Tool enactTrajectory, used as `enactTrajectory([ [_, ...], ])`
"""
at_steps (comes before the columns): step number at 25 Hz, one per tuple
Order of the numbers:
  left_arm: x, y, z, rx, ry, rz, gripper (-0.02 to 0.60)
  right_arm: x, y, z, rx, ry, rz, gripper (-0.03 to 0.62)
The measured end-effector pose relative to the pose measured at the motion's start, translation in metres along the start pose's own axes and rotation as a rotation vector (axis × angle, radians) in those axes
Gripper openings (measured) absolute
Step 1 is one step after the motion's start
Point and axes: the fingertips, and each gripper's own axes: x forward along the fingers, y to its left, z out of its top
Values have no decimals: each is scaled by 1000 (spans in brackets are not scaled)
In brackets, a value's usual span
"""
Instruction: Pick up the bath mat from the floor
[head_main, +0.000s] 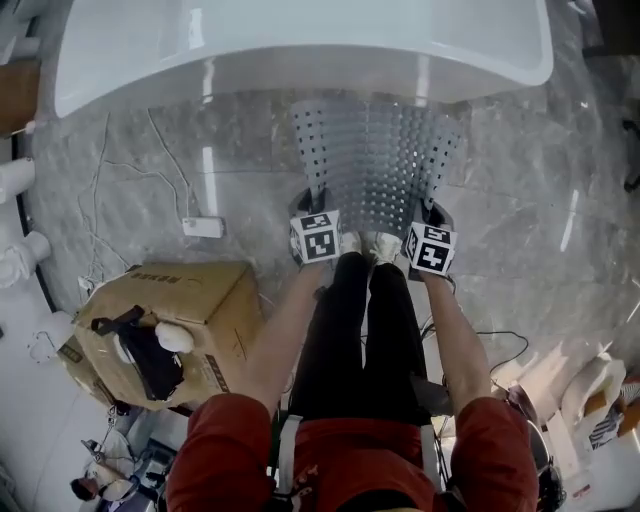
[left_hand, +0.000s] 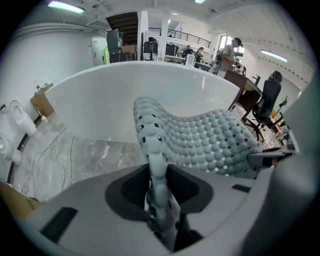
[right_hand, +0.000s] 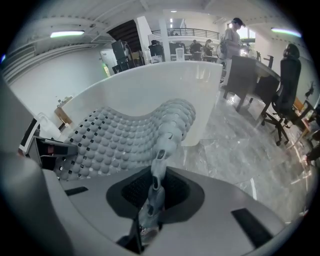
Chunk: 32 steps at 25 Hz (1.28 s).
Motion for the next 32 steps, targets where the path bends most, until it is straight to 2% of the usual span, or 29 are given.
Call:
enactTrajectory([
  [9, -131, -10, 66, -33, -131, 8, 110, -123, 16, 72, -17, -126, 2, 54],
  [16, -227, -27, 115, -25, -261, -18, 104, -214, 25, 114, -24, -237, -6, 54],
  [23, -305, -37, 174, -4, -419, -30, 97, -292, 23, 166, -12, -391, -36, 54],
  [32, -390, -55, 265, 36, -654, -47, 92, -378, 19, 262, -30, -644, -75, 54],
])
